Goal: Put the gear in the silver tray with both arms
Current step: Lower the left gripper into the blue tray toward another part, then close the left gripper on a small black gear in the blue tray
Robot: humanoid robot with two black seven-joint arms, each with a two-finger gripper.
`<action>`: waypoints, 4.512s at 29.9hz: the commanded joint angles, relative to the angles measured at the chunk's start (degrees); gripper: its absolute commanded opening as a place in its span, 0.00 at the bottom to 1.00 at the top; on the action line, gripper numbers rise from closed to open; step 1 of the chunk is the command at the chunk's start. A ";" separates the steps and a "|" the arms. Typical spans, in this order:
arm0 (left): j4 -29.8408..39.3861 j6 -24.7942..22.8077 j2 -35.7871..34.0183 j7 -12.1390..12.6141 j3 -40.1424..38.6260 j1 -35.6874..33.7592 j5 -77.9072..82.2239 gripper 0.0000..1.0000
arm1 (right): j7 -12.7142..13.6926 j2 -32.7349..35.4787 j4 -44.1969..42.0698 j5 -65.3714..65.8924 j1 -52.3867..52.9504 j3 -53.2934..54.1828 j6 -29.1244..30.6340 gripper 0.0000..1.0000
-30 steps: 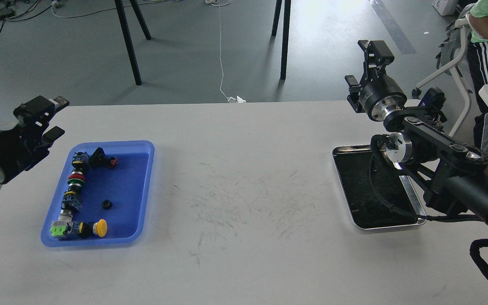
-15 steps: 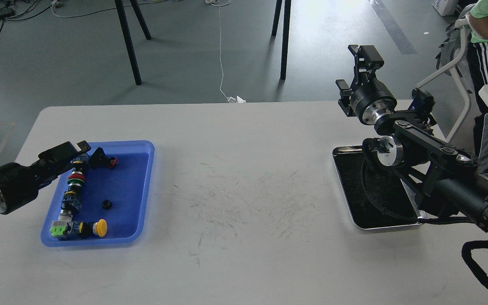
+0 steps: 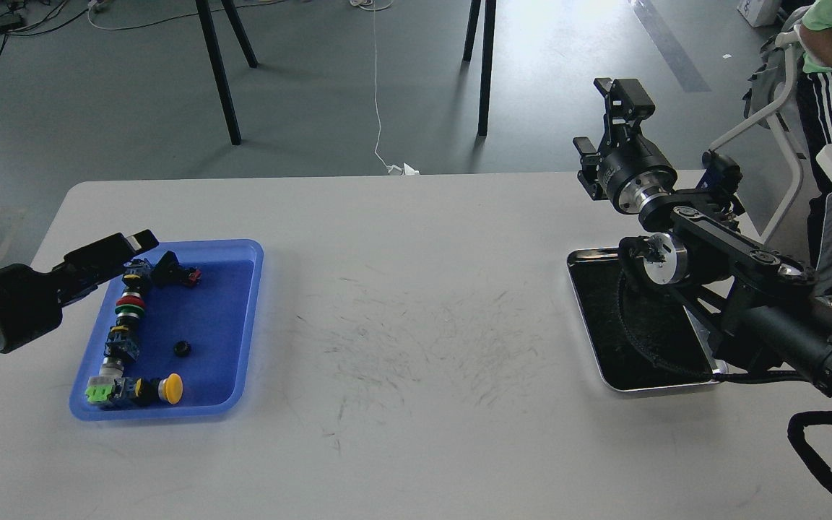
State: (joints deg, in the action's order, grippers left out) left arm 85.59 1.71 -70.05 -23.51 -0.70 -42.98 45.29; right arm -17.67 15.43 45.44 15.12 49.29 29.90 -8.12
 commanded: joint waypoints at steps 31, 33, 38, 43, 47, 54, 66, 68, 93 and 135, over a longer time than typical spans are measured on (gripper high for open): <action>-10.62 8.30 10.72 -0.66 12.39 -1.76 23.88 0.87 | 0.00 -0.22 -0.18 0.61 -0.77 -0.28 -0.93 0.96; -10.62 9.62 10.98 -0.66 12.82 -1.94 24.32 0.87 | 0.00 -0.31 -0.18 0.61 -0.77 -0.28 -0.93 0.96; -11.67 11.82 13.36 -0.66 15.98 -1.94 26.60 0.87 | 0.00 -0.31 -0.26 0.61 -0.77 -0.28 -0.93 0.96; -11.93 13.58 14.06 -0.66 17.48 -1.94 27.75 0.87 | 0.00 -0.31 -0.35 0.61 -0.86 -0.37 -0.93 0.96; -16.06 14.37 15.46 -0.66 18.10 -1.94 27.75 0.87 | 0.00 -0.31 -0.35 0.61 -0.77 -0.37 -0.93 0.96; -19.23 15.25 17.22 -0.49 18.36 -1.85 27.75 0.87 | 0.00 -0.23 -0.35 0.61 -0.69 -0.37 -1.02 0.96; -21.25 17.62 18.72 -0.66 21.79 -1.76 27.84 0.87 | 0.00 -0.31 -0.44 0.61 -0.77 -0.98 -1.02 0.96; -20.90 17.62 18.55 -0.75 21.70 -1.85 27.93 0.87 | 0.00 -0.31 -0.44 0.61 -0.69 -0.98 -1.02 0.96; -19.23 18.59 15.64 -1.98 24.77 -5.36 35.31 0.86 | 0.00 -0.57 -0.44 0.61 -0.60 -0.99 -1.11 0.96; -26.44 23.07 21.18 -2.07 33.48 -9.58 37.68 0.63 | 0.00 -0.58 -0.53 0.70 -0.86 -1.16 -1.02 0.96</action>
State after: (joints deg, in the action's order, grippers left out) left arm 59.89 24.71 -48.89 -25.51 32.63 -52.65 82.95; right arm -17.67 14.77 44.82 15.82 48.43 28.74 -9.13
